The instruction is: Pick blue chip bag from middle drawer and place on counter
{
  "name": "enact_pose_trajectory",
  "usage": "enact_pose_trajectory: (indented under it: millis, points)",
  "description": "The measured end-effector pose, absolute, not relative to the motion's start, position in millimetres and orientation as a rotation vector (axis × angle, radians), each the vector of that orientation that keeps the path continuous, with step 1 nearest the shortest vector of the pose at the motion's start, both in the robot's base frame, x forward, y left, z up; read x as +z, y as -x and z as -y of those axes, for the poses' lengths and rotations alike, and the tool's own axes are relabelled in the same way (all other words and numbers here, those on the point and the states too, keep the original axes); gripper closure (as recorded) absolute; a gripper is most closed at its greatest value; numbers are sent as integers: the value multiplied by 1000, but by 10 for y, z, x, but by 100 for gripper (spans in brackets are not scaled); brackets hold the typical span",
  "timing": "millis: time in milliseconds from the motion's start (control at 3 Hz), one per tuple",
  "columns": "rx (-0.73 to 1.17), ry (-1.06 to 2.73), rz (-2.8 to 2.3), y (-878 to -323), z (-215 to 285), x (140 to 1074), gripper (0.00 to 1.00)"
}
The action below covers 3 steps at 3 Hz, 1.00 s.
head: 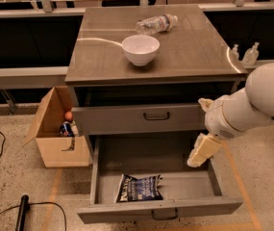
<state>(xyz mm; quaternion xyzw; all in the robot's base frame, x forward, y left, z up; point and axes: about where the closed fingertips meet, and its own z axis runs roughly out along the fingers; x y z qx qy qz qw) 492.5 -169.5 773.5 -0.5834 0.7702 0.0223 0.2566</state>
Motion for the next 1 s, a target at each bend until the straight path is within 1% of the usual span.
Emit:
enact_pose_trajectory:
  millis: [333,1000]
  points:
    - [88,1552,-2099,-5035,1635,7435,0]
    - [221,1554,-2124,-5273,1406,6691,0]
